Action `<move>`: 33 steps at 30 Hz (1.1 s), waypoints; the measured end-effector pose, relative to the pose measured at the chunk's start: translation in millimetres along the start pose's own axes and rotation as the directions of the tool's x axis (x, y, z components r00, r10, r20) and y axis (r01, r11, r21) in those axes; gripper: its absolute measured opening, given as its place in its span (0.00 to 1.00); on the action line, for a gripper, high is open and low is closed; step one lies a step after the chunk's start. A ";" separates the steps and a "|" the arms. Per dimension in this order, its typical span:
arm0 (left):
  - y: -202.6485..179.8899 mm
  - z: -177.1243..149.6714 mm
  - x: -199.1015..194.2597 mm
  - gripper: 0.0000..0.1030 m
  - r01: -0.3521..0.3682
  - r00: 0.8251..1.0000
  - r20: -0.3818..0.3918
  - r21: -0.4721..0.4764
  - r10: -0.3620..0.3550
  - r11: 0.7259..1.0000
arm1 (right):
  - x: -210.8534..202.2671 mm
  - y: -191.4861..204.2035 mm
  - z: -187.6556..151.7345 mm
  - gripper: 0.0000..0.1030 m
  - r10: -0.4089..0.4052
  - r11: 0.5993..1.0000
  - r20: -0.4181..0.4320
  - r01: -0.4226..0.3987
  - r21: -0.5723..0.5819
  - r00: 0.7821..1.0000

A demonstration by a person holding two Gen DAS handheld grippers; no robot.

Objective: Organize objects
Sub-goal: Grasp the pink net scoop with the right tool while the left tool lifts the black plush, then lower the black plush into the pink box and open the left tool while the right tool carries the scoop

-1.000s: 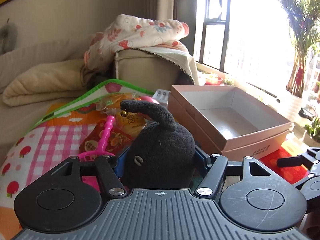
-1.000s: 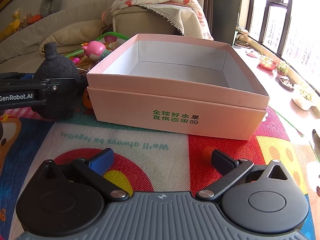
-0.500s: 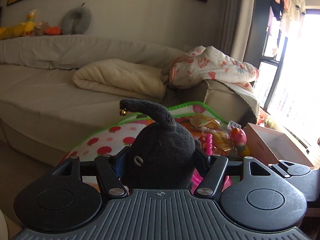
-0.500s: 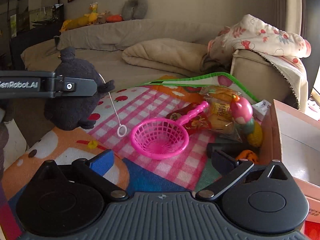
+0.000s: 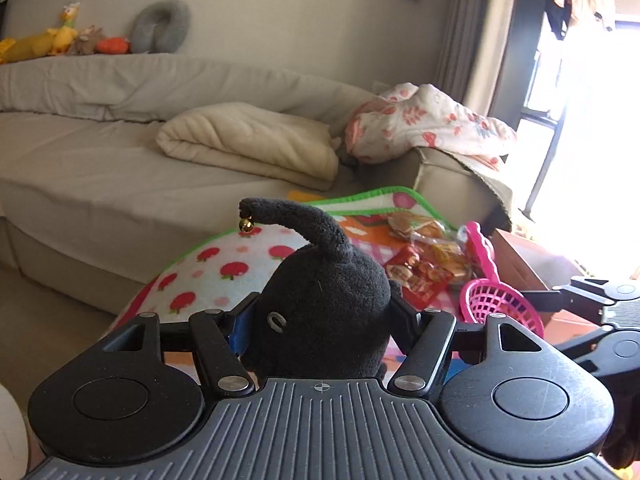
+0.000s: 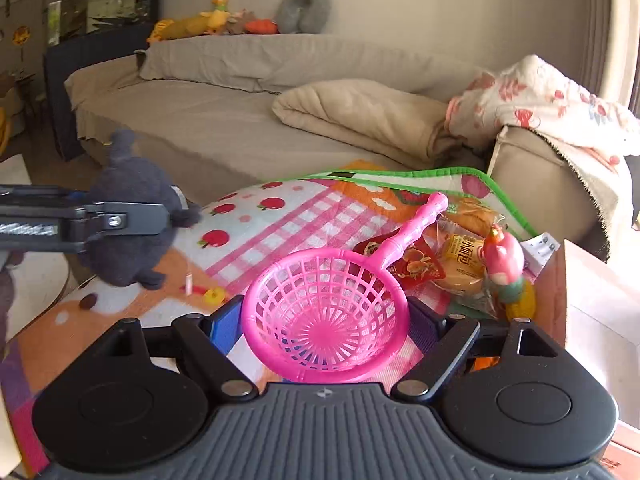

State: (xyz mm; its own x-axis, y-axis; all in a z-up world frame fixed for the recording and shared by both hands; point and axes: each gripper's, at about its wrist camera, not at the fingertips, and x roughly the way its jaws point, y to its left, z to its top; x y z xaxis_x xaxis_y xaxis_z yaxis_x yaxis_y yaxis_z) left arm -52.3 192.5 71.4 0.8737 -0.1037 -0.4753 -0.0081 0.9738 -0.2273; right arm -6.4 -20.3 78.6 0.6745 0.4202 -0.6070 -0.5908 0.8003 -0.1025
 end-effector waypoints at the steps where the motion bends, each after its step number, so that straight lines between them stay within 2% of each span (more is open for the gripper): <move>1: -6.2 -0.1 -1.9 0.69 0.018 1.000 -0.007 0.011 -0.018 1.000 | -16.2 -0.7 -7.8 0.81 -0.007 1.000 0.008 0.008 -0.020 1.000; 3: -25.8 0.9 -6.3 0.69 0.065 0.998 -0.020 0.040 -0.064 0.997 | -47.6 -4.8 -25.6 0.81 -0.044 0.998 0.032 0.045 -0.053 0.999; 6: -64.5 9.7 -11.7 0.69 0.157 0.988 -0.021 0.092 -0.156 0.983 | -94.2 -22.2 -55.1 0.81 -0.154 0.986 0.078 0.159 -0.058 0.985; 10: -134.9 34.9 1.0 0.69 0.287 0.957 -0.010 0.171 -0.290 0.943 | -133.6 -53.6 -84.0 0.81 -0.292 0.956 0.114 0.292 0.021 0.950; 13: -191.2 51.4 33.0 0.69 0.376 0.926 -0.037 0.204 -0.376 0.904 | -152.4 -82.6 -102.9 0.81 -0.367 0.929 0.122 0.355 0.108 0.922; 16: -238.7 60.4 82.2 0.70 0.450 0.893 -0.081 0.157 -0.443 0.879 | -162.4 -103.0 -118.6 0.81 -0.403 0.909 0.114 0.381 0.171 0.908; 17: -252.6 59.7 100.7 0.71 0.465 0.885 -0.090 0.135 -0.457 0.875 | -164.2 -108.3 -123.6 0.81 -0.410 0.903 0.108 0.387 0.186 0.905; 19: -273.2 53.2 136.9 0.73 0.465 0.881 -0.145 0.092 -0.450 0.881 | -164.0 -115.8 -131.1 0.81 -0.423 0.895 0.096 0.398 0.201 0.901; 21: -292.2 37.3 176.3 0.73 0.438 0.874 -0.274 0.083 -0.402 0.895 | -162.0 -123.1 -136.4 0.81 -0.433 0.889 0.085 0.409 0.207 0.897; 23: -301.0 18.3 199.1 0.70 0.388 0.875 -0.362 0.131 -0.320 0.912 | -160.5 -129.6 -140.0 0.81 -0.442 0.883 0.079 0.418 0.215 0.893; 25: -296.5 10.0 202.9 0.68 0.367 0.887 -0.352 0.144 -0.299 0.919 | -158.3 -135.9 -141.0 0.81 -0.450 0.878 0.077 0.424 0.224 0.890; 27: -282.5 10.8 187.4 0.67 0.390 0.888 -0.308 0.108 -0.342 0.915 | -154.8 -141.8 -140.0 0.81 -0.449 0.877 0.081 0.422 0.230 0.890; 29: -266.3 14.1 168.3 0.67 0.400 0.898 -0.239 0.100 -0.368 0.911 | -152.3 -147.1 -136.5 0.81 -0.448 0.877 0.089 0.419 0.235 0.890; 33: -225.0 13.8 121.4 0.67 0.375 0.926 -0.110 0.164 -0.361 0.912 | -141.5 -156.6 -110.9 0.81 -0.416 0.893 0.131 0.377 0.244 0.900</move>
State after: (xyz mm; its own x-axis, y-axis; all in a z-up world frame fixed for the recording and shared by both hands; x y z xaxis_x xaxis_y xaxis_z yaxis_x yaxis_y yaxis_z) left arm 62.3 -36.4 76.5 0.7583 -0.4699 -0.4519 0.4004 0.8827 -0.2460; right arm -58.4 -252.4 93.2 0.9108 0.1012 -0.4003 -0.1650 0.9779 -0.1281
